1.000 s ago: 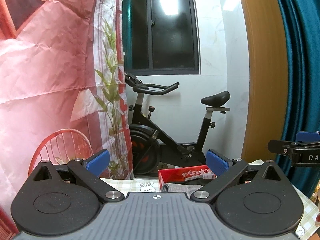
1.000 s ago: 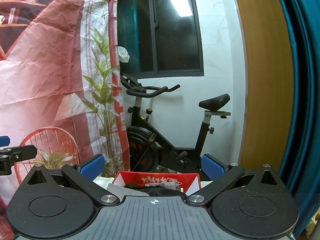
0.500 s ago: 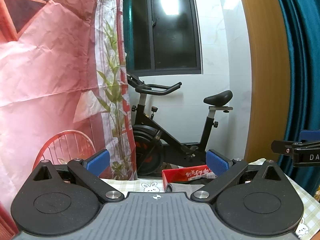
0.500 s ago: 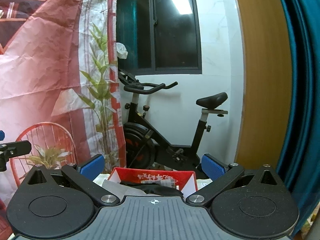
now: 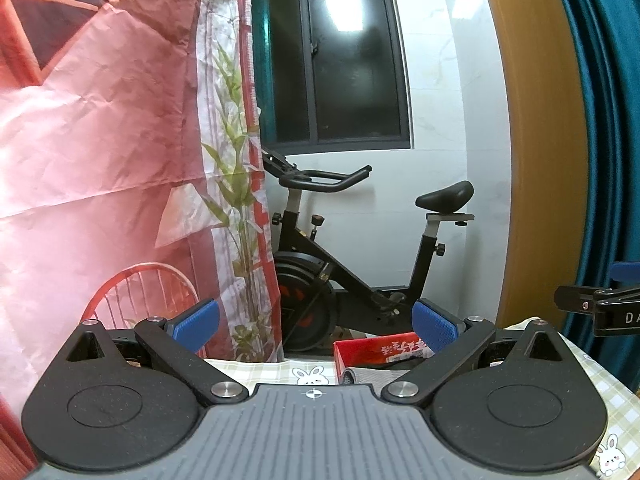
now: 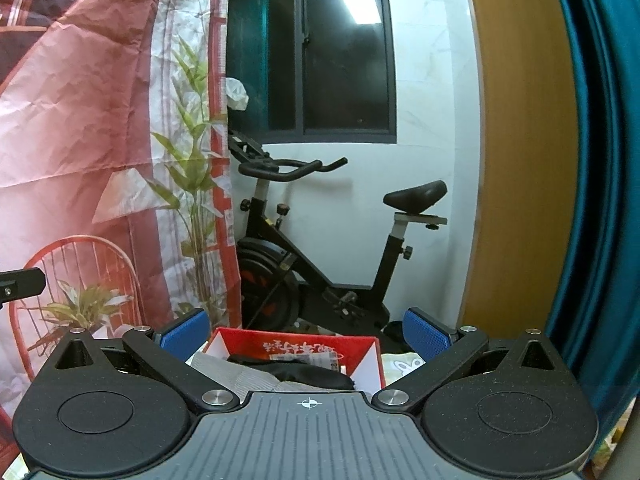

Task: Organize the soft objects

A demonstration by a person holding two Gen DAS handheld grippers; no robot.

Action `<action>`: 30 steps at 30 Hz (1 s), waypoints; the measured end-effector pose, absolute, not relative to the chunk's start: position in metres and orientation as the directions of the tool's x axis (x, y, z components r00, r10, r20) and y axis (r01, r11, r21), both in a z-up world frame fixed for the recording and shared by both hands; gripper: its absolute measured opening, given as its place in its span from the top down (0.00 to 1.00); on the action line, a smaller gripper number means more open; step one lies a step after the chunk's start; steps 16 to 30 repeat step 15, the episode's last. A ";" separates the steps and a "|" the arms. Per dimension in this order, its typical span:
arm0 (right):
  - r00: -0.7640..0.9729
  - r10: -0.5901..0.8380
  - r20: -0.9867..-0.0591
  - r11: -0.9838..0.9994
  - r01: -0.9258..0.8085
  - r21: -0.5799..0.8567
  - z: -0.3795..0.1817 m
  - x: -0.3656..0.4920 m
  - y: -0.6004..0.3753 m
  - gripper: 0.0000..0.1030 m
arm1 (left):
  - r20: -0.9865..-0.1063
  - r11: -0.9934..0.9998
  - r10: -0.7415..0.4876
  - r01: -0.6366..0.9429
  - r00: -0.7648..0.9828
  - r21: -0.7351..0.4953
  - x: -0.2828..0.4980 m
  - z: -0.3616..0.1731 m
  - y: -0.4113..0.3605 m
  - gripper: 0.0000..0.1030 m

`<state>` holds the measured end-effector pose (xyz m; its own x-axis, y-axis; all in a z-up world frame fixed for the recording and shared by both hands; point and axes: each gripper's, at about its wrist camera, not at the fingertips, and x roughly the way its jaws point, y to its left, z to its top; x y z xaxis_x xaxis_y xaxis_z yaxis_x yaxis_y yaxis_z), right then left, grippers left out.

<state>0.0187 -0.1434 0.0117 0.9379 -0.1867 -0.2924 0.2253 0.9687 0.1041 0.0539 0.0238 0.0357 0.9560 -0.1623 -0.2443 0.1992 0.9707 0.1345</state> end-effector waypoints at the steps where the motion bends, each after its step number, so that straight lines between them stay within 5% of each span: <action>1: 0.938 -0.188 -0.293 0.969 0.226 0.103 0.011 0.019 -0.144 0.00 | -0.245 0.971 -0.162 0.199 0.956 0.134 0.055 0.036 0.024 0.00; 30: 0.932 -0.201 -0.301 0.966 0.240 0.096 0.006 0.018 -0.147 0.00 | -0.241 0.972 -0.162 0.197 0.957 0.129 0.052 0.036 0.024 0.00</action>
